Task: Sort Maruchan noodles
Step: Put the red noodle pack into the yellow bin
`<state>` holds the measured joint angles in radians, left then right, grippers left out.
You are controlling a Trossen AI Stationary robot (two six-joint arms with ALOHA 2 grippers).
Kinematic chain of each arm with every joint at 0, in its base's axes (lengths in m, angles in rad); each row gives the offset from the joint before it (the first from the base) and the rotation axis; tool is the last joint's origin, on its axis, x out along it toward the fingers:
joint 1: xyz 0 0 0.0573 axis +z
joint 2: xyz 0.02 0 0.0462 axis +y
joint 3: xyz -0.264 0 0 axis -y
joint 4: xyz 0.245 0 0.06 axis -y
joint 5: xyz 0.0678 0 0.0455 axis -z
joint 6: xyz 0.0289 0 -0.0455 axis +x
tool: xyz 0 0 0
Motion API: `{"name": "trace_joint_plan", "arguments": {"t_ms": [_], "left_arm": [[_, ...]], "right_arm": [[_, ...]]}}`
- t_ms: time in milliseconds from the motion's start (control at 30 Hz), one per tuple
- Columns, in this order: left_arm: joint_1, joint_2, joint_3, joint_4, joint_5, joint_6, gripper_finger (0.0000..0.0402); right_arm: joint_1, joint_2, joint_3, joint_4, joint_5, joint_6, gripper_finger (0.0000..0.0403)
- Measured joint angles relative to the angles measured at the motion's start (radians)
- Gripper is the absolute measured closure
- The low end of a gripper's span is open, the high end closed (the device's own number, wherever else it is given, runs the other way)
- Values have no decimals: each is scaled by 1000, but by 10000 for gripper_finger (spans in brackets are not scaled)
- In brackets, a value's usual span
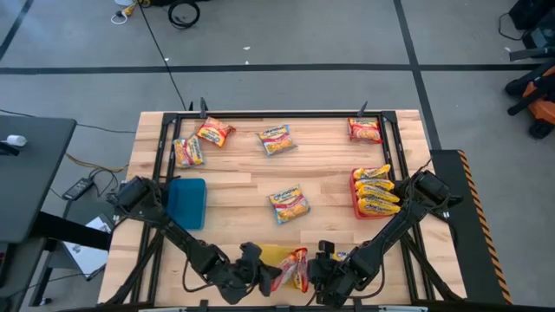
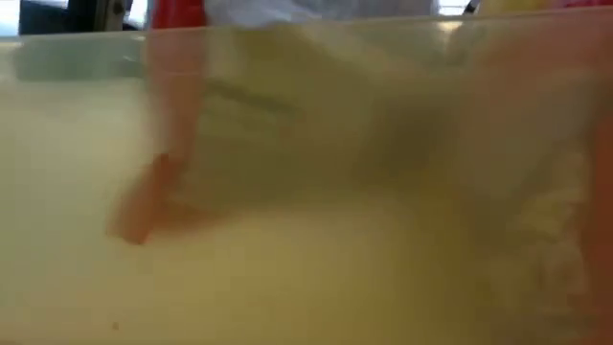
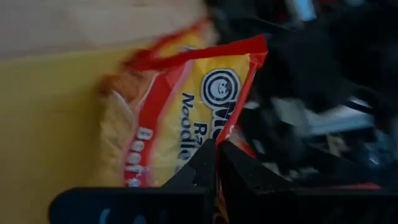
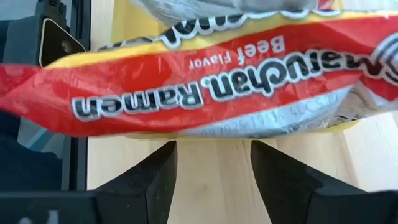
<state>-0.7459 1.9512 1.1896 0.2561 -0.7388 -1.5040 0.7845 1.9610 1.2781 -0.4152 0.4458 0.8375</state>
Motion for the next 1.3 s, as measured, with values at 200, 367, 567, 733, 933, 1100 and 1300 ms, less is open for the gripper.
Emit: {"name": "trace_joint_plan", "arguments": {"t_ms": [200,367,567,733,933,1100,1300], "left_arm": [[32,-3,0,-49,64,21,381],[52,-3,0,-31,111,207,380],[67,-30,0,-28,146,425,351],[69,-90,0,-30,137,602,304],[66,-164,0,-88,247,839,245],[26,-231,0,-302,346,991,248],[-31,-196,0,-497,237,1057,270]], "right_arm": [[0,0,0,6,0,-1,193],[0,0,0,5,-1,-2,193],[0,0,0,10,-2,-3,193],[1,0,0,11,-2,-10,193],[0,0,0,11,-2,-27,193],[0,0,0,11,-2,-29,193],[-2,0,0,66,12,-106,193]]}}
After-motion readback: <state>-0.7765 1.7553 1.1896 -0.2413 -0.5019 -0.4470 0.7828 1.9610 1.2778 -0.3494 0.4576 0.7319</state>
